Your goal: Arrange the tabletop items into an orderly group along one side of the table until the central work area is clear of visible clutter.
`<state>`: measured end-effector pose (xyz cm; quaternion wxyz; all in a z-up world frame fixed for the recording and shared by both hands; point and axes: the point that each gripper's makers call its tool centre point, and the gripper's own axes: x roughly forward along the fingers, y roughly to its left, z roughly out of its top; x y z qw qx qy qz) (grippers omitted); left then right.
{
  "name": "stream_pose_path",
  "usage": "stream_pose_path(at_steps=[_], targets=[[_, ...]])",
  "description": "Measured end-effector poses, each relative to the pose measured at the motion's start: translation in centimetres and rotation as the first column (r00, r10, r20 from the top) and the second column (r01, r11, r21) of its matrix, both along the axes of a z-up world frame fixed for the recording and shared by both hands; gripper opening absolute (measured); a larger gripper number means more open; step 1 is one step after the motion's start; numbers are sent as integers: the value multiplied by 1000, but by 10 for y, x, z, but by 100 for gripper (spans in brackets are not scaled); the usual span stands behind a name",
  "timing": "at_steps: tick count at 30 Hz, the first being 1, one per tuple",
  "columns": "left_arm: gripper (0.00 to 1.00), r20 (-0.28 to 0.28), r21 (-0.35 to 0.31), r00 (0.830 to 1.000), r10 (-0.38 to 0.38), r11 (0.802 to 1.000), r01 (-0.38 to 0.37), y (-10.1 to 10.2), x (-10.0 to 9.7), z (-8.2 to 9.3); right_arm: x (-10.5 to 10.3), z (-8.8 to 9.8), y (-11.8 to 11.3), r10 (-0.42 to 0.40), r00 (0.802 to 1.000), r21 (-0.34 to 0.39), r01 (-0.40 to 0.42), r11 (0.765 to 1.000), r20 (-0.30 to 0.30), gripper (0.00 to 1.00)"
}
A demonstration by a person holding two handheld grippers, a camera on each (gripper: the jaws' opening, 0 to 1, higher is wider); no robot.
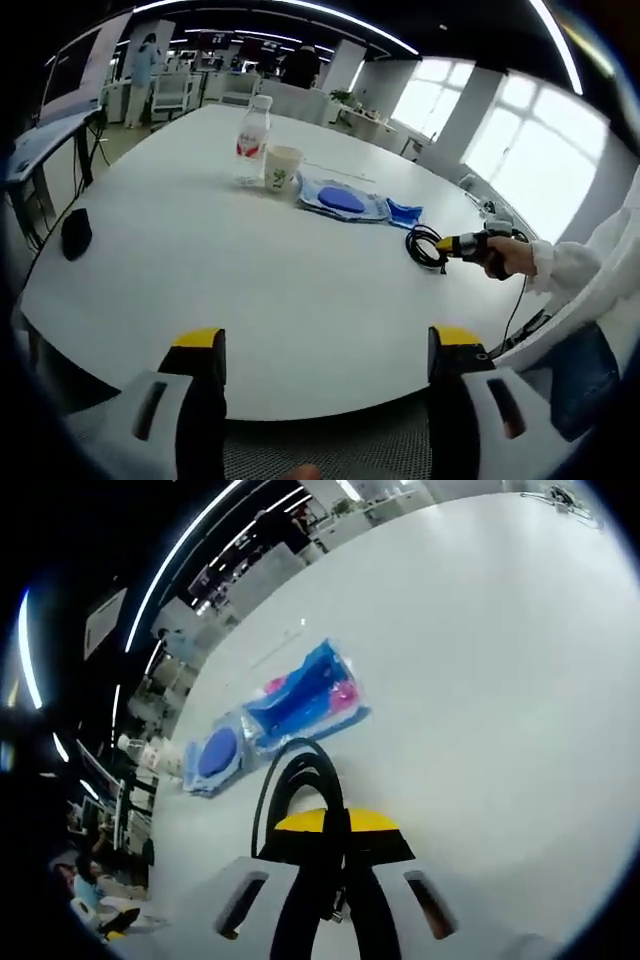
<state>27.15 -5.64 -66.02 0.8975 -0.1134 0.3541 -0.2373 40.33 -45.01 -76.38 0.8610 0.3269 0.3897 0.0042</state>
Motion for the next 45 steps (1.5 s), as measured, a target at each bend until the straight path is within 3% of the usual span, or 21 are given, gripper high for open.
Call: stream_pose_path(at_steps=[5,17,23,28,30,31,32,34,36,37,38,41,43,45], targets=[[85,12,4,1000,-3,1000,3,-4,3,3,-3,-9,-1,-9,1000,-12,8,1000,-17,2],[84,9,2,1000,-7,1000,7,-7,4,3,-3,-9,-1,-3,1000,-28,3,1000,-12,3],[84,13,5,1000,-5,1000,5,-8,7,7,-7,-5,1,49,999,-94,-50,994,-14,5],[84,11,9,1000,-20,1000,20,-12,11,7,-8,8,6,66,997,-101,-61,993,41,13],[84,8,12,999,-33,999,33,-14,13,8,-6,19,1,68,993,-167,-51,985,96,24],[84,9,14,999,-36,999,35,-14,13,9,-2,21,-5,74,989,-200,-48,979,128,33],[84,14,20,999,-38,999,38,-14,16,9,5,25,-10,82,982,-227,-41,973,173,50],[85,7,18,999,-32,999,32,-12,21,9,1,39,1,95,976,-176,-60,983,198,65],[86,-5,11,1000,-30,999,30,-12,24,10,-1,52,7,116,965,-157,-80,984,237,67],[86,-5,10,1000,-31,999,31,-12,26,11,-3,55,8,124,963,-163,-86,983,239,71],[87,-2,16,1000,-30,999,30,-11,30,12,-3,65,13,159,948,-168,-115,979,276,77],[94,4,41,1000,-3,999,3,-5,42,14,-7,95,28,130,914,-46,-121,992,385,84],[93,12,32,1000,0,999,0,-3,48,17,-15,101,34,132,915,-11,-138,990,382,92],[94,20,38,1000,-12,999,11,-2,56,18,-23,102,36,165,917,-47,-159,986,363,92]])
